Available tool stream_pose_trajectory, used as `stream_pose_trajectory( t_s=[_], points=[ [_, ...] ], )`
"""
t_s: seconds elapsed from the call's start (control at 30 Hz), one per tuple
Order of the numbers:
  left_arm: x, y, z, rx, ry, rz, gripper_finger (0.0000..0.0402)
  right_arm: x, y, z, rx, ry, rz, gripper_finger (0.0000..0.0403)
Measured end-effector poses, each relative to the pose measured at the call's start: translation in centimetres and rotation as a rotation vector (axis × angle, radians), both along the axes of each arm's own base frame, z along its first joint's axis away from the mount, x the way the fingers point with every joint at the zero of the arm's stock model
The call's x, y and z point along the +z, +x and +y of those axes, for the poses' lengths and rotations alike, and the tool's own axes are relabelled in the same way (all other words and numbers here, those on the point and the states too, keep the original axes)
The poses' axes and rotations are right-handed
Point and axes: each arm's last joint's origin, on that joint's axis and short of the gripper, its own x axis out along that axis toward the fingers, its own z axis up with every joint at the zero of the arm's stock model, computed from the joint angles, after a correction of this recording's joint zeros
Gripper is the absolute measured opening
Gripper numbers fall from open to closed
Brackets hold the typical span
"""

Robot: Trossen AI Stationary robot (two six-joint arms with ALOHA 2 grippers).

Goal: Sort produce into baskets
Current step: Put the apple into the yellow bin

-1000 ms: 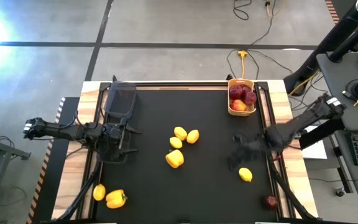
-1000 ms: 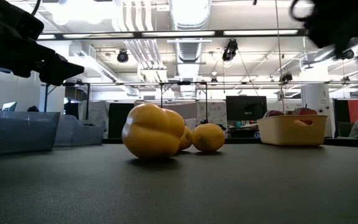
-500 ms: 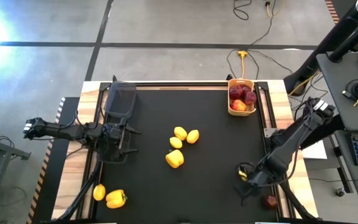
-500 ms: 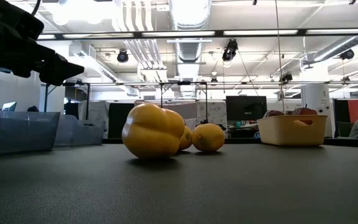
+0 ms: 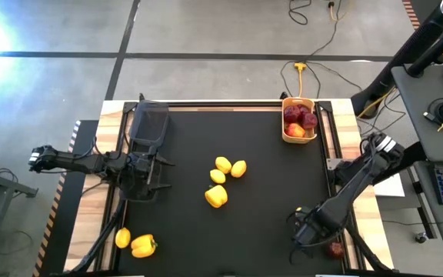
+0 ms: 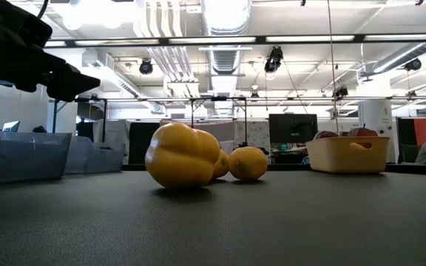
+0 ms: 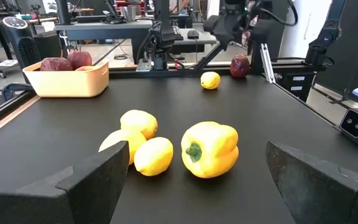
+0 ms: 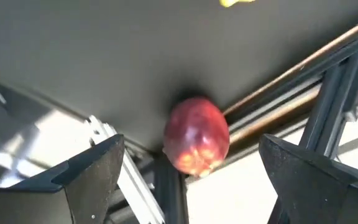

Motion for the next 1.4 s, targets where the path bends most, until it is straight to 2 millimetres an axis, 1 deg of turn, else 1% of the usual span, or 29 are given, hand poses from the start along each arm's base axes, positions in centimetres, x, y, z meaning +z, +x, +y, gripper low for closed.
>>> stream_pose_trajectory(
  t_s=[0.13,0.27,0.37,0.57,0.73,0.87,1.03,1.17,1.27,1.4],
  points=[
    [0.0,0.0,0.0,0.000,0.000,0.000,0.0359,-1.8,0.1,1.1,0.067,0.095,0.148,0.0363],
    [0.0,0.0,0.0,0.000,0.000,0.000,0.0359,-3.4,0.0,2.2,0.066,0.151,0.291,0.0363],
    [0.0,0.0,0.0,0.000,0.000,0.000,0.0359,-4.3,0.0,2.6,0.057,0.169,0.356,0.0363],
    [0.0,0.0,0.0,0.000,0.000,0.000,0.0359,-5.3,0.3,3.0,0.105,0.205,0.336,0.0363],
    [0.0,0.0,0.0,0.000,0.000,0.000,0.0359,-6.6,-0.3,3.0,0.182,0.204,0.332,0.0363],
    [0.0,0.0,0.0,0.000,0.000,0.000,0.0359,-7.6,-0.6,2.8,0.205,0.197,0.347,0.0363],
    [0.0,0.0,0.0,0.000,0.000,0.000,0.0359,-8.3,-0.7,2.8,0.224,0.193,0.354,0.0363],
    [0.0,0.0,0.0,0.000,0.000,0.000,0.0359,-8.5,-1.0,2.9,0.242,0.193,0.356,0.0362],
    [0.0,0.0,0.0,0.000,0.000,0.000,0.0359,-8.6,-1.1,3.0,0.250,0.191,0.358,0.0348],
    [0.0,0.0,0.0,0.000,0.000,0.000,0.0359,-8.6,-1.3,3.0,0.263,0.192,0.352,0.0304]
  ],
)
